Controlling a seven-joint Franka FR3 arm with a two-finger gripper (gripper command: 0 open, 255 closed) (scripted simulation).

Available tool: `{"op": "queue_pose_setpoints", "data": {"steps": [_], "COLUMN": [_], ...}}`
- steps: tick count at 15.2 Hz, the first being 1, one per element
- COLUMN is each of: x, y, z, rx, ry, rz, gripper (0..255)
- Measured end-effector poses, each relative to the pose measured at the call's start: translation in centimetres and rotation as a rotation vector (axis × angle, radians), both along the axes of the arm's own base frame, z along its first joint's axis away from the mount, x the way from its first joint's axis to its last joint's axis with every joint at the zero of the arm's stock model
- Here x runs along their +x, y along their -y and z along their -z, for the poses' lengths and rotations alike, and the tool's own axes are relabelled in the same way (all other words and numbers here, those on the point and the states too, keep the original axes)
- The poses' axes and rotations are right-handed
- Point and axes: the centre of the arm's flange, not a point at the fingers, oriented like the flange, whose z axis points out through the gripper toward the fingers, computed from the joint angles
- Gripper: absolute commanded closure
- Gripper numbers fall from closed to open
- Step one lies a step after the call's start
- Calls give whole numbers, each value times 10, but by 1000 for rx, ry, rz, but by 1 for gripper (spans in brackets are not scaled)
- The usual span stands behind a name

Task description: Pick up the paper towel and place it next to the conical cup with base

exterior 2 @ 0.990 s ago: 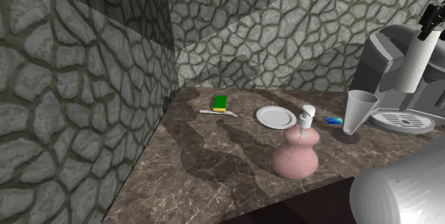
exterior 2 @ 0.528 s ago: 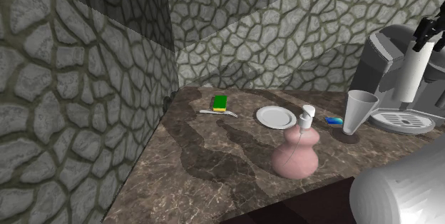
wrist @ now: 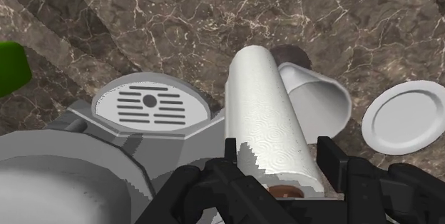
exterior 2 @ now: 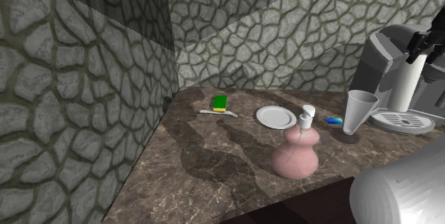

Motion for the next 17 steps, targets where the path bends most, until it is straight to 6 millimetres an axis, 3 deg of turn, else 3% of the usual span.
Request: {"op": "queue_pose_setpoints", "data": {"steps": [17], "x": [0], "y": [1], "z": [91], "rx": [0], "ry": [0], "rz": [0], "gripper": [255]}}
